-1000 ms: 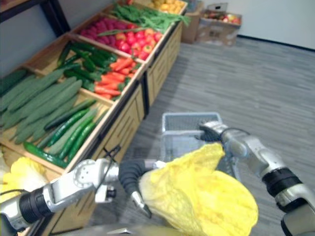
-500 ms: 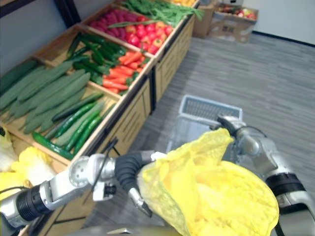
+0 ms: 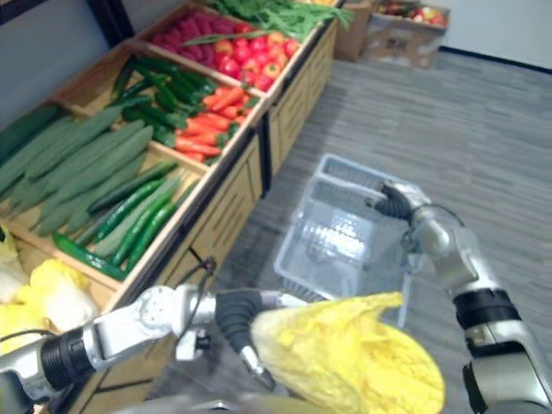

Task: Pick vegetable in the basket

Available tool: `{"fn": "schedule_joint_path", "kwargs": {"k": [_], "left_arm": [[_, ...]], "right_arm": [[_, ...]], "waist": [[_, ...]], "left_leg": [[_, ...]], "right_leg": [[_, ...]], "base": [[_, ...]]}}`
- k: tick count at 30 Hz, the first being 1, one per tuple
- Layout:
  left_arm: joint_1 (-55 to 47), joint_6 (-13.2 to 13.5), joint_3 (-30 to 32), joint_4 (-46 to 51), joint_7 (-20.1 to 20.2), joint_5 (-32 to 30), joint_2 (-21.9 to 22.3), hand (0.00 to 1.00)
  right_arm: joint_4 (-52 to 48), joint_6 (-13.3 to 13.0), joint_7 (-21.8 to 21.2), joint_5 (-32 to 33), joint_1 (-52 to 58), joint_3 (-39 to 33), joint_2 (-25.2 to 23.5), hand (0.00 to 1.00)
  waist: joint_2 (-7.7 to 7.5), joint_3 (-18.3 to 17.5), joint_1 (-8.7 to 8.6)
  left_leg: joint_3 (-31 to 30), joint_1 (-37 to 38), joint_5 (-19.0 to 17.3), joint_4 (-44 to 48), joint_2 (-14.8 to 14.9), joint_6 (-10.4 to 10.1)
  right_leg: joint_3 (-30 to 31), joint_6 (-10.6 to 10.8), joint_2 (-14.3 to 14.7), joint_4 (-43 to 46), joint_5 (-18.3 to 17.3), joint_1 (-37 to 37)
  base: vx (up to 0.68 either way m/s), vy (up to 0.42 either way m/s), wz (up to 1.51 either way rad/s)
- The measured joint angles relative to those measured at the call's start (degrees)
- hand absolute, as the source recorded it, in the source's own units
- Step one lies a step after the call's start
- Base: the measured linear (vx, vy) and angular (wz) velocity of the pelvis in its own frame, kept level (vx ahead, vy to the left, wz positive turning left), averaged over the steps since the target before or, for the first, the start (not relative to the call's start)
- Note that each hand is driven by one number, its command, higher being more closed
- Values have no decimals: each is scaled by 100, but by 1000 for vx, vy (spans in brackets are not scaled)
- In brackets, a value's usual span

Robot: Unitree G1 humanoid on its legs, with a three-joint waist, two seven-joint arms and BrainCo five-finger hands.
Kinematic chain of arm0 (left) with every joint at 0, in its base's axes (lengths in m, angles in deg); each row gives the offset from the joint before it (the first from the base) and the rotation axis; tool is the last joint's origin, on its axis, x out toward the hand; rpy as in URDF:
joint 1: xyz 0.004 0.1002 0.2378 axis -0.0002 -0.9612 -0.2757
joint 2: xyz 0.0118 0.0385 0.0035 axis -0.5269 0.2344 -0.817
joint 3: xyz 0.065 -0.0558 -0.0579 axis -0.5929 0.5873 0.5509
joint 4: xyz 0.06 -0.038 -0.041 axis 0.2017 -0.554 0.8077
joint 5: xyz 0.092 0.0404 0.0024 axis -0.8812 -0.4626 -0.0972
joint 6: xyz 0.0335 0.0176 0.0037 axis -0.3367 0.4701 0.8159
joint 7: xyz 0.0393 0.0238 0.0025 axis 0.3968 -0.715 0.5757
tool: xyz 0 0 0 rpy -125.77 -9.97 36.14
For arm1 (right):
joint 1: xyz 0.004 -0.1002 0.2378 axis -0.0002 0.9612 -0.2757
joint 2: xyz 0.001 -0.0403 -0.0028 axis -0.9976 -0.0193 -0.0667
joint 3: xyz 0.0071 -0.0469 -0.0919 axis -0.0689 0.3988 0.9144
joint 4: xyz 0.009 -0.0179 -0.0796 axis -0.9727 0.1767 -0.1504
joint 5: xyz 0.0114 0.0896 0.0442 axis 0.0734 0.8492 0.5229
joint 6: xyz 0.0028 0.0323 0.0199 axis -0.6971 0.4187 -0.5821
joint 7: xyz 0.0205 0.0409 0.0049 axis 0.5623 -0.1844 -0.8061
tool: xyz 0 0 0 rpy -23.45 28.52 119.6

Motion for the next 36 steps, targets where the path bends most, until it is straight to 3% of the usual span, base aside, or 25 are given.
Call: {"fn": "schedule_joint_path", "kwargs": {"k": [6, 12, 19, 25, 31, 36], "left_arm": [[104, 1, -54, -817, -59, -724, 424, 100], [126, -4, -24, -1709, -475, -1726, 1094, 100], [56, -138, 870, -2547, -1196, -2816, 2183, 100], [59, -259, 1338, -2982, -1576, -3527, 2777, 100], [61, -406, 1658, -3263, -1816, -3952, 3206, 100], [70, -509, 1769, -3263, -1829, -4168, 3315, 100]], "right_arm": [[-29, -4, -3, 6, -395, 226, -26, 100], [-295, 74, -32, 5, -451, 309, -69, 100], [-987, 59, -62, 27, -193, 281, -323, 100], [-1208, 61, -78, 168, 109, 212, -544, 100], [-1328, 78, -253, 166, 346, 16, -662, 100], [-1350, 79, -323, 153, 385, 16, -666, 100]], "waist": [[38, 16, -55], [31, 23, -65], [-23, 40, -21], [-131, 43, -1], [-196, 37, 10], [-200, 36, 25]], "left_leg": [[136, 66, 7, 7, 0, 13], [227, 116, 3, -17, -20, 4], [163, 132, -9, -25, -31, -10], [59, 52, -16, -14, -29, -20], [61, 44, -27, -5, -26, -19], [49, 45, -28, 5, -20, -21]], "right_leg": [[55, 0, 65, 75, -50, -56], [79, -40, 107, 130, -62, -77], [32, -55, 59, 123, -43, -10], [-51, -55, 9, 117, -43, -25], [-57, -54, 4, 117, -42, -32], [-77, -54, -1, 117, -41, -24]], "base": [[-18, 17, -10], [-8, 5, -6], [-10, 12, 4], [-14, 12, 9], [0, 6, 0], [0, 7, 0]]}}
